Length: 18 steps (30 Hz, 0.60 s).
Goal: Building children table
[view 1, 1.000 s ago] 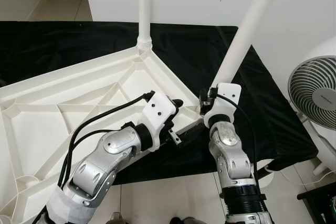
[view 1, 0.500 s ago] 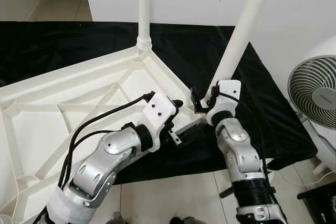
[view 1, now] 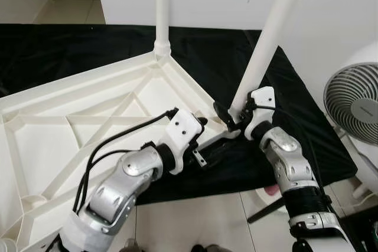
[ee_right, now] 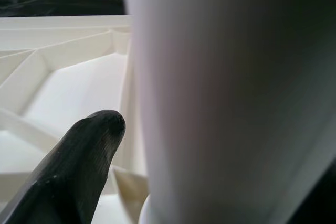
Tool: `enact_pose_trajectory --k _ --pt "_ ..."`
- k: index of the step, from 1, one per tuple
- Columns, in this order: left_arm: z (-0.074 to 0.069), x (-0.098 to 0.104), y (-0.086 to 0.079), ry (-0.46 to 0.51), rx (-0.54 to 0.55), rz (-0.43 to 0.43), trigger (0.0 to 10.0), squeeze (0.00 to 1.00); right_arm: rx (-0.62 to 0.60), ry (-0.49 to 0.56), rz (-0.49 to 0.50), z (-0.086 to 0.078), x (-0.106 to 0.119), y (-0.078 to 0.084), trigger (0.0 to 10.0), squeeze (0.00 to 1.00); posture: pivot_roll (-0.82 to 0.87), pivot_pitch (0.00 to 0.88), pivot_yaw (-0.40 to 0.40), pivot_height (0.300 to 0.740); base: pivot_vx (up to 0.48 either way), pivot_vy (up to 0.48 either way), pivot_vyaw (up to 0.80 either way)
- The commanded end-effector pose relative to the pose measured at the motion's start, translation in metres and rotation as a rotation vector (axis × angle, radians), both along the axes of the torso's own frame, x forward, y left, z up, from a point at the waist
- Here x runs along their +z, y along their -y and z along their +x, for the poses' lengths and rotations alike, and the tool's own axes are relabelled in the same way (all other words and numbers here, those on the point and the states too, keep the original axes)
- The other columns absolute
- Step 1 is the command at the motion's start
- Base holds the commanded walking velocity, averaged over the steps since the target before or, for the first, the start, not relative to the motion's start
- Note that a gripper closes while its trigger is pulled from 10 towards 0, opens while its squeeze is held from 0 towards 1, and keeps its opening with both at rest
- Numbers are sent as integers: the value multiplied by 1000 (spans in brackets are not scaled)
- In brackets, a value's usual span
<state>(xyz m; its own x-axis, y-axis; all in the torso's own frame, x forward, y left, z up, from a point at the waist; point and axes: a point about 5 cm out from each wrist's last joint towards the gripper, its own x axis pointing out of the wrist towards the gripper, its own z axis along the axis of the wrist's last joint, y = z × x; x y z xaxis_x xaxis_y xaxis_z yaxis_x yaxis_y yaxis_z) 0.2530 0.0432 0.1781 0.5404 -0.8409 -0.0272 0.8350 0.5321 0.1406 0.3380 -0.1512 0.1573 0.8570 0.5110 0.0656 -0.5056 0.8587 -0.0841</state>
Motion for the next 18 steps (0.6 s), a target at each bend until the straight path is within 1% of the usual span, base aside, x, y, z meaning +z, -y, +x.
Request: enact_pose_trajectory --k 1,3,7,9,10,11,12,13,14,18 --pt "7 -8 0 2 131 21 10000 0 31 -14 -7 1 -5 2 10000 0 171 67 -75 740 0 0 0" --pt "14 -14 0 -1 194 44 10000 0 47 -17 -4 2 -8 2 10000 0 170 67 -74 740 0 0 0" --pt "16 -18 0 -3 218 57 10000 0 62 -15 2 3 -8 3 10000 0 171 68 -75 740 0 0 0" --pt "22 -23 -1 -4 271 69 10000 0 63 -15 12 5 -9 5 10000 0 166 68 -75 740 0 0 0" --pt "22 -23 -1 -4 271 69 10000 0 63 -15 12 5 -9 5 10000 0 166 68 -75 740 0 0 0" --pt "24 -26 -1 -7 296 75 10000 0 65 -9 11 6 -9 5 10000 0 166 69 -76 740 0 0 0" --pt "25 -27 -2 -9 310 75 10000 0 65 1 9 7 -9 6 7765 0 165 69 -78 740 0 0 0" --pt "26 -28 -2 -8 311 71 10000 0 67 3 15 7 -9 7 4078 0 165 69 -78 740 0 0 0" --pt "27 -26 -3 -7 312 67 10000 0 67 14 21 7 -8 8 0 0 167 70 -81 740 0 0 0" --pt "29 -24 -5 2 316 46 10000 0 67 26 34 8 -7 9 0 0 163 70 -85 740 0 0 0"
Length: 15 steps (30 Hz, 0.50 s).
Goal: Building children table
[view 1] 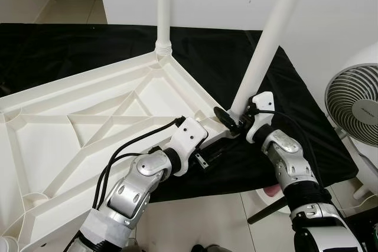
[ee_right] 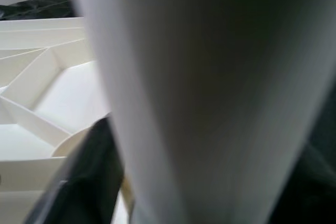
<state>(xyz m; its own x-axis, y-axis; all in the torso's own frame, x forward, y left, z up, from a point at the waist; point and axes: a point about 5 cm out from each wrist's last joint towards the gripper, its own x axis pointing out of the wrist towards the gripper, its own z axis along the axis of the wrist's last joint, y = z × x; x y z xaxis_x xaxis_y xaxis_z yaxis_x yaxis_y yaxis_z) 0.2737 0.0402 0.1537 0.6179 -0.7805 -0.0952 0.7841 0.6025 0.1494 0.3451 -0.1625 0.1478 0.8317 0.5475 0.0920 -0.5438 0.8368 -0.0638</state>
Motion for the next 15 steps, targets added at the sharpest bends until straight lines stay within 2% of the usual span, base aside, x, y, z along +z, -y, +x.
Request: enact_pose_trajectory --k 1,5,10,13,15 --pt "11 2 -10 35 222 -35 10000 0 18 19 16 1 3 -2 0 0 158 72 -88 740 0 0 0" --pt "16 4 -10 50 223 -65 10000 0 14 24 27 0 1 -5 0 0 143 71 -87 740 0 0 0" --pt "16 10 -5 74 199 -91 10000 0 -27 25 62 -5 -3 -8 0 0 132 69 -78 740 0 0 0" --pt "15 10 -3 85 188 -91 10000 0 -48 23 74 -6 -4 -9 0 0 134 69 -75 740 0 0 0" --pt "14 9 -1 100 174 -62 10000 0 -69 24 77 -7 -6 -10 0 0 135 71 -74 740 0 0 0"
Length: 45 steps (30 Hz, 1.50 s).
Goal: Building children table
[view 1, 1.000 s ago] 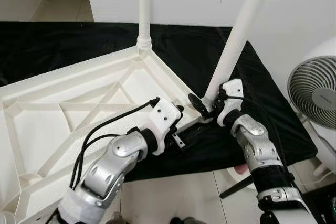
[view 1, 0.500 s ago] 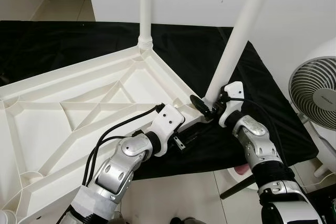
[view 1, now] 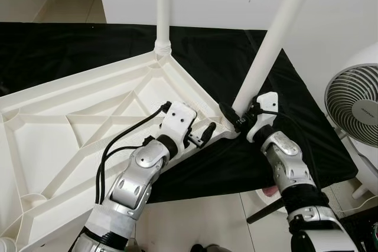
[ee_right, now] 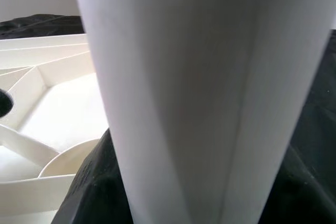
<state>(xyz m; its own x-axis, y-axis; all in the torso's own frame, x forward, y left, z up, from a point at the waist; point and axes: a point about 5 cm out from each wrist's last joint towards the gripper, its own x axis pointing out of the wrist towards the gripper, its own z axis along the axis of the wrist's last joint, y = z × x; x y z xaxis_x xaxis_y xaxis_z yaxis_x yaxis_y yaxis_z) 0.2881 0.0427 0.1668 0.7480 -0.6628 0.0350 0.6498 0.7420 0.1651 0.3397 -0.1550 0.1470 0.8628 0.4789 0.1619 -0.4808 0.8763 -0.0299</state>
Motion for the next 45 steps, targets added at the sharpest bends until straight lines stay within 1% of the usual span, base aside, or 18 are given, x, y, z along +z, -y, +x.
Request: enact_pose_trajectory --k 1,6,10,12,14,15,16,18,20,23,27,28,30,31,36,37,38,45 --pt "-2 -6 3 8 -16 48 10000 0 -19 -21 25 -3 -6 -5 0 0 139 71 -72 740 0 0 0" --pt "-6 -8 3 12 -61 71 10000 0 -84 -33 24 -6 -11 -10 0 0 140 69 -70 740 0 0 0" --pt "-8 -11 -1 25 -82 65 10000 0 -222 -59 72 -9 -16 -18 0 0 141 58 -69 740 0 0 0" --pt "-8 -11 -1 25 -82 65 10000 0 -222 -59 72 -9 -16 -18 0 0 141 58 -69 740 0 0 0" --pt "-8 -13 -2 37 -70 57 10000 0 -336 -69 118 -12 -17 -23 0 0 141 49 -71 740 0 0 0" --pt "-8 -13 -2 37 -70 57 10000 0 -336 -69 118 -12 -17 -23 0 0 141 49 -71 740 0 0 0" --pt "-8 -14 -2 33 -71 49 10000 0 -399 -84 141 -14 -18 -28 0 0 142 42 -72 740 0 0 0" --pt "-8 -15 -1 31 -73 46 10000 0 -440 -95 152 -16 -19 -31 0 0 142 42 -72 740 0 0 0" --pt "-9 -16 -2 38 -73 52 10000 0 -519 -103 131 -18 -20 -34 0 0 143 37 -73 740 0 0 0" --pt "-8 -18 -3 42 -74 57 10000 0 -576 -128 119 -21 -23 -39 0 0 134 26 -74 740 0 0 0" --pt "-7 -19 -4 41 -74 58 10000 0 -583 -144 117 -21 -24 -41 0 0 134 26 -74 740 0 0 0" --pt "-7 -19 -5 39 -83 56 10000 0 -535 -148 117 -24 -24 -48 0 0 132 21 -77 740 0 0 0" --pt "-7 -19 -5 39 -83 56 10000 0 -535 -148 117 -24 -24 -48 0 0 132 21 -77 740 0 0 0" --pt "-7 -19 -5 37 -94 54 10000 0 -510 -150 114 -25 -25 -50 10000 0 134 16 -78 740 0 0 0" --pt "-8 -20 -6 33 -107 54 10000 0 -471 -141 108 -26 -25 -48 10000 0 135 10 -77 740 0 0 0" --pt "-9 -21 -7 27 -110 56 10000 0 -458 -136 102 -25 -24 -44 10000 655 134 8 -77 740 0 0 0" --pt "-9 -23 -8 14 -113 65 10000 0 -420 -125 105 -25 -23 -42 10000 1000 135 8 -76 740 0 0 0" --pt "-10 -29 -11 -6 -129 94 10000 0 -345 -95 106 -24 -18 -37 10000 1000 131 6 -77 740 0 0 0"
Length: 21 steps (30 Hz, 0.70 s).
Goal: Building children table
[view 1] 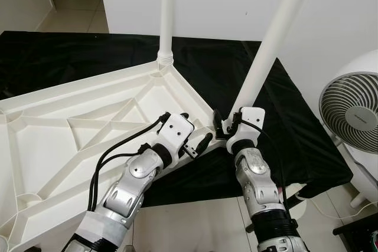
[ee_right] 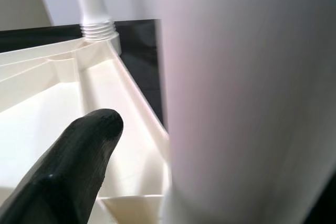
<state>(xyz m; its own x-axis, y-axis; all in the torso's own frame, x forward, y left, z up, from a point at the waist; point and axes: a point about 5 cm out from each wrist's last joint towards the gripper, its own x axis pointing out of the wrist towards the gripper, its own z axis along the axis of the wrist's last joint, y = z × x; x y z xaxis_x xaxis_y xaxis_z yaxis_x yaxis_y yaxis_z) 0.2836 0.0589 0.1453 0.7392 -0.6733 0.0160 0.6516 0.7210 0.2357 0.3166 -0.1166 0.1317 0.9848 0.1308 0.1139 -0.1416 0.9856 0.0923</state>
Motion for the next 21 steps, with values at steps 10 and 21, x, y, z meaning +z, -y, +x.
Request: enact_pose_trajectory --k 10,21 --pt "-7 -7 5 -44 -131 33 10000 0 216 29 -110 3 2 9 10000 0 138 0 -83 740 0 0 0" --pt "-16 -8 10 -48 -176 33 10000 0 404 45 -188 8 4 21 10000 0 145 0 -88 740 0 0 0"
